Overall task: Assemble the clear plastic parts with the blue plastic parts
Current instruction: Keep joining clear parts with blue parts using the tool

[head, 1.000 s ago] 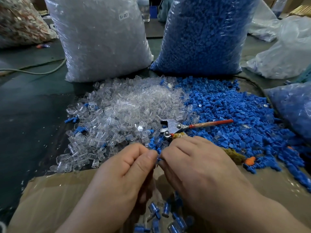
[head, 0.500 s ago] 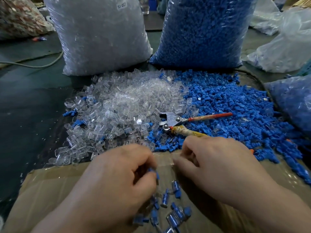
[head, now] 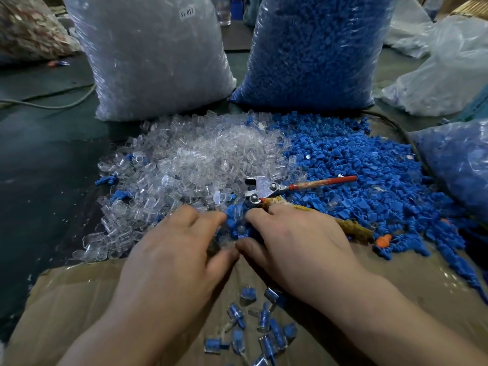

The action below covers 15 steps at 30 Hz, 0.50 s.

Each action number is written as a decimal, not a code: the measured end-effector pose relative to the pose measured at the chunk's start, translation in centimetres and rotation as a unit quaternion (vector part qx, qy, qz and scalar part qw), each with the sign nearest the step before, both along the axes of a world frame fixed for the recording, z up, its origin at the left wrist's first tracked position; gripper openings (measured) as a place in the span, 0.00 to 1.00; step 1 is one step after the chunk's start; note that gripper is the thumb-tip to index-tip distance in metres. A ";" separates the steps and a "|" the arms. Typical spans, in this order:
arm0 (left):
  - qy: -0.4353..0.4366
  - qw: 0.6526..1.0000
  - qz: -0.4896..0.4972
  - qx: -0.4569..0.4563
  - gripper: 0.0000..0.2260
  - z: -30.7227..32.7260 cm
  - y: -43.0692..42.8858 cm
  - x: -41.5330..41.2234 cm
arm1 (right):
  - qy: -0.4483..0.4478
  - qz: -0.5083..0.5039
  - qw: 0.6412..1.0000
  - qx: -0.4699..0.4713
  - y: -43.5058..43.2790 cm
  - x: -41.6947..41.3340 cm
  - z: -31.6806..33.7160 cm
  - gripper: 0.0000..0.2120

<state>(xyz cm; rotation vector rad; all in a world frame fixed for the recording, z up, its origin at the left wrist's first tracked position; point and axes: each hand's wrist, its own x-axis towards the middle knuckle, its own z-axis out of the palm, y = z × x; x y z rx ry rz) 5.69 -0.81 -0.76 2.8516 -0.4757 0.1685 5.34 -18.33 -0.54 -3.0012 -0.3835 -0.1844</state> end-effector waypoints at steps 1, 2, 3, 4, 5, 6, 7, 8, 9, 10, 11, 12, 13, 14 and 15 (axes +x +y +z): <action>0.010 1.000 0.002 0.004 0.27 0.0 -0.2 0.0 | 0.000 0.008 1.000 0.006 0.0 0.1 -0.1 0.16; 0.016 1.000 0.005 -0.003 0.24 0.0 -0.3 0.1 | 0.004 0.012 1.000 0.012 0.0 0.2 -0.2 0.14; 0.020 1.000 0.008 -0.011 0.21 0.1 -0.4 0.1 | 0.006 0.014 1.000 0.021 0.0 0.2 -0.2 0.11; 0.022 1.000 0.011 -0.018 0.18 0.1 -0.4 0.2 | 0.004 0.012 0.999 0.029 -0.1 0.3 -0.3 0.09; 0.020 0.999 0.010 -0.024 0.16 0.1 -0.3 0.2 | -0.003 0.008 0.999 0.035 -0.2 0.3 -0.4 0.08; 0.017 0.999 0.007 -0.034 0.14 0.1 -0.3 0.2 | -0.008 0.003 0.999 0.037 -0.3 0.3 -0.5 0.07; 0.015 0.999 0.004 -0.044 0.13 0.1 -0.3 0.1 | -0.012 -0.001 0.999 0.037 -0.3 0.3 -0.5 0.07; 0.014 0.998 0.003 -0.056 0.12 0.1 -0.2 0.1 | -0.012 -0.004 0.999 0.038 -0.4 0.3 -0.5 0.06; 0.008 0.998 0.001 -0.070 0.11 0.0 -0.2 0.1 | -0.013 -0.005 0.999 0.043 -0.4 0.3 -0.5 0.05; 0.002 0.997 -0.002 -0.083 0.10 -0.1 -0.2 0.2 | -0.014 -0.004 0.999 0.051 -0.5 0.3 -0.5 0.04; -0.001 0.996 -0.004 -0.093 0.10 -0.1 -0.1 0.2 | -0.015 -0.002 0.998 0.066 -0.5 0.4 -0.5 0.03; -0.002 0.995 -0.005 -0.103 0.09 -0.1 -0.1 0.2 | -0.014 -0.001 0.996 0.086 -0.6 0.5 -0.4 0.03; -0.001 0.993 -0.006 -0.114 0.09 -0.2 0.0 0.2 | -0.011 -0.001 0.994 0.108 -0.7 0.5 -0.4 0.04; 0.000 0.992 -0.005 -0.126 0.09 -0.2 0.0 0.3 | -0.006 -0.003 0.992 0.129 -0.9 0.5 -0.3 0.06; 0.001 0.991 -0.003 -0.137 0.09 -0.2 0.0 0.3 | -0.001 -0.008 0.988 0.153 -0.9 0.6 -0.2 0.06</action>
